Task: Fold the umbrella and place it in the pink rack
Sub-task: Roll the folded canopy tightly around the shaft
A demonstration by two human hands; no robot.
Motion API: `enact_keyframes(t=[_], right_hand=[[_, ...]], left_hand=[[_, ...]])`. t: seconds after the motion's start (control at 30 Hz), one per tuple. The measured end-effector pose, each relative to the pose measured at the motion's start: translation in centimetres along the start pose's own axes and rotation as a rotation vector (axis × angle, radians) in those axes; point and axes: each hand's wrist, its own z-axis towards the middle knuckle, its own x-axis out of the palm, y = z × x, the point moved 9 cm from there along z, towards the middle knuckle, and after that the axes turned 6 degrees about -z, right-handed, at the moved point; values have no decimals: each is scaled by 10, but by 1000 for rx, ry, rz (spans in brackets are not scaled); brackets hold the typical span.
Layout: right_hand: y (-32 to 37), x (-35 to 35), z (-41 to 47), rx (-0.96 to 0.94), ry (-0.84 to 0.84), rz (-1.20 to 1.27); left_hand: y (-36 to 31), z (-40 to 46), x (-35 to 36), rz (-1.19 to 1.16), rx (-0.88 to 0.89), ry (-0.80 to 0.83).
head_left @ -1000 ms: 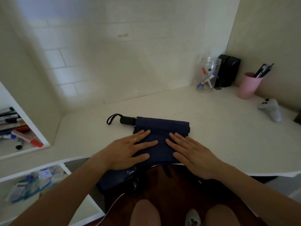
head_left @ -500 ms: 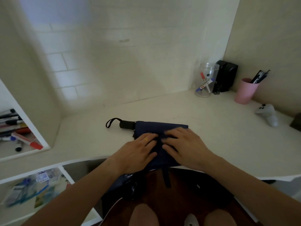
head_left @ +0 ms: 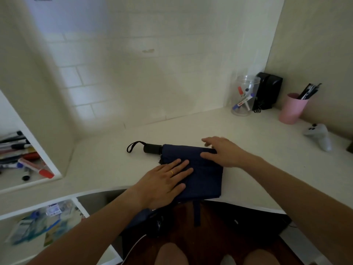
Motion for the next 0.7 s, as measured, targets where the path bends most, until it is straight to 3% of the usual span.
enact_keyframes(t=[0.07,0.1,0.23,0.3,0.37,0.4,0.47,0.53,0.6,0.7], right_hand=[[-9,16,10,17,180,147],[-11,18,13,1,178,175],[-7,8,11,-109,46,96],[-2,6,6,-182,-35,37],[3,6,-1,-245,-102,-15],[4,6,-5,-277,-140,-39],[8,4,-13,-347,-231,-70],[10,1,-21,-413,-329,-113],[10,0,-28,-448,-397,-150],[3,-1,-31,-431,-401,-111]], left_hand=[[-2,1,-4,-11,10,9],[-1,2,-5,-20,10,21],[5,7,-18,-141,21,-11],[11,12,-28,-373,-5,-45],[25,18,-45,-631,-58,-172],[34,18,-60,-635,-74,-313],[45,18,-82,-367,-61,-497],[45,30,-72,-128,-32,-341],[47,38,-54,-56,-42,-169],[35,39,-55,12,18,-290]])
